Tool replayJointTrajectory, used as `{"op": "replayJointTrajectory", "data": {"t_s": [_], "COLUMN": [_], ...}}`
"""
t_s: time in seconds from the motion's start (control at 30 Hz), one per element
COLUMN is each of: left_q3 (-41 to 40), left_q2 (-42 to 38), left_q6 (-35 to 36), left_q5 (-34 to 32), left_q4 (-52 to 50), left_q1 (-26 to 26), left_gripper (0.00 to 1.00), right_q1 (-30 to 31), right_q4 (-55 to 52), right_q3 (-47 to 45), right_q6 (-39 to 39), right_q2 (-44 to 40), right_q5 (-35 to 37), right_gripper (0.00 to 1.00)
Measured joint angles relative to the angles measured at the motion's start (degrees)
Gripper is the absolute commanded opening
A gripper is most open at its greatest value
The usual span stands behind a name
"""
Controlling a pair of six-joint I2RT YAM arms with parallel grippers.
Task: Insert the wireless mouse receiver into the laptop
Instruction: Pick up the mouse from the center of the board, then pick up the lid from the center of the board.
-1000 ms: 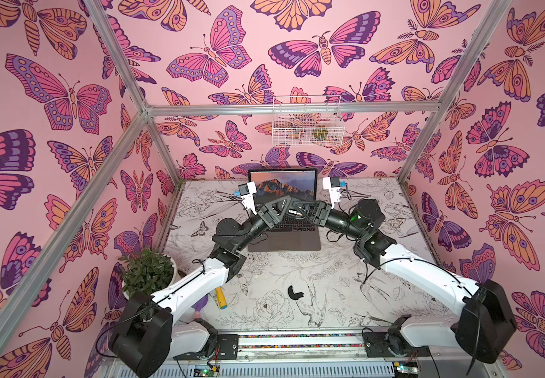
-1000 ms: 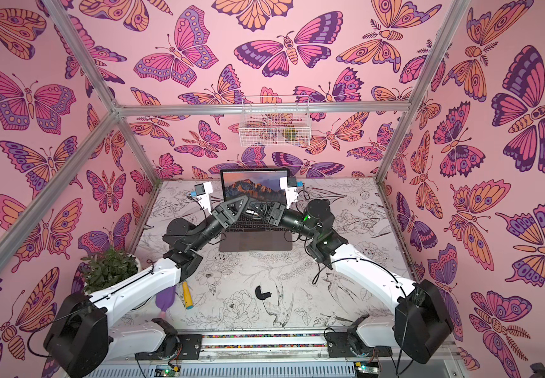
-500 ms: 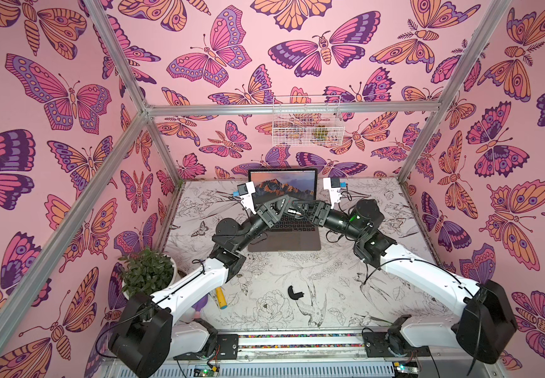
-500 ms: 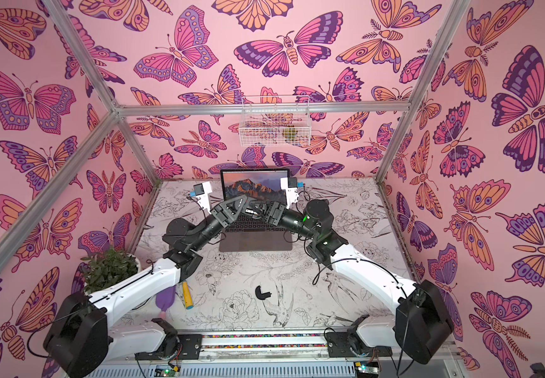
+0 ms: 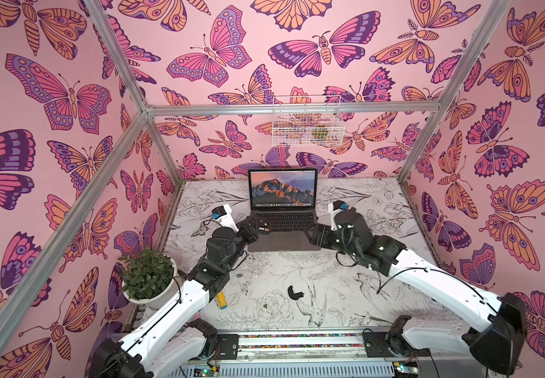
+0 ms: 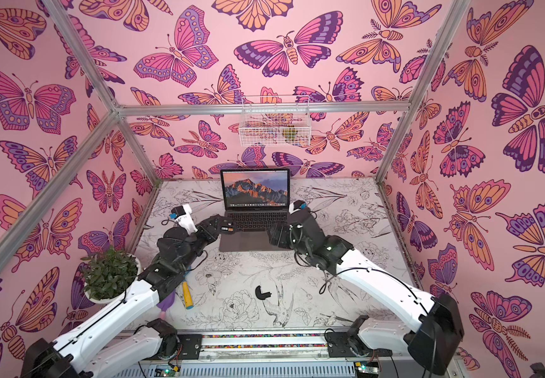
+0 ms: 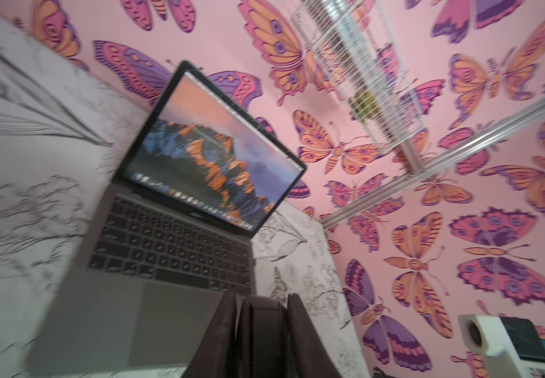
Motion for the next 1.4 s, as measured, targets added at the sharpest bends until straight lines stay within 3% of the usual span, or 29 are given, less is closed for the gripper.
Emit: {"op": "replayJointTrajectory", "data": {"t_s": [0.2,0.43,0.97,1.27,1.4], "left_q3": [-3.7,-6.9,-8.9,-8.9,-8.9], "left_q2": [-5.9,-11.3,-16.9,-16.9,-15.4], "left_q6": [1.7,1.0,-0.4,-0.4,-0.4], "left_q5": [-4.1,-5.5,-5.4,-5.4,-5.4], "left_q4": [-11.6,-18.6,-22.8,-22.8,-22.6], "left_q1": [1.1,1.3,1.4,1.4,1.4], "left_gripper": [0.0,0.0,0.0,0.0,0.0], "right_q1": [13.0,22.2,22.8,22.5,20.0], "right_q4": [-13.8,-17.0,-14.5,-14.3,-10.1], "right_q3": [5.7,9.7,13.8,13.4,7.3], "right_q6": [-3.7,-3.7,-4.5,-4.1,-4.1], "right_q2": [16.4,28.1,37.1,37.1,32.4], "right_q5": [-0.2,-1.0,0.7,3.7,5.8], "right_gripper": [0.74,0.63,0.3,0.13,0.01]}}
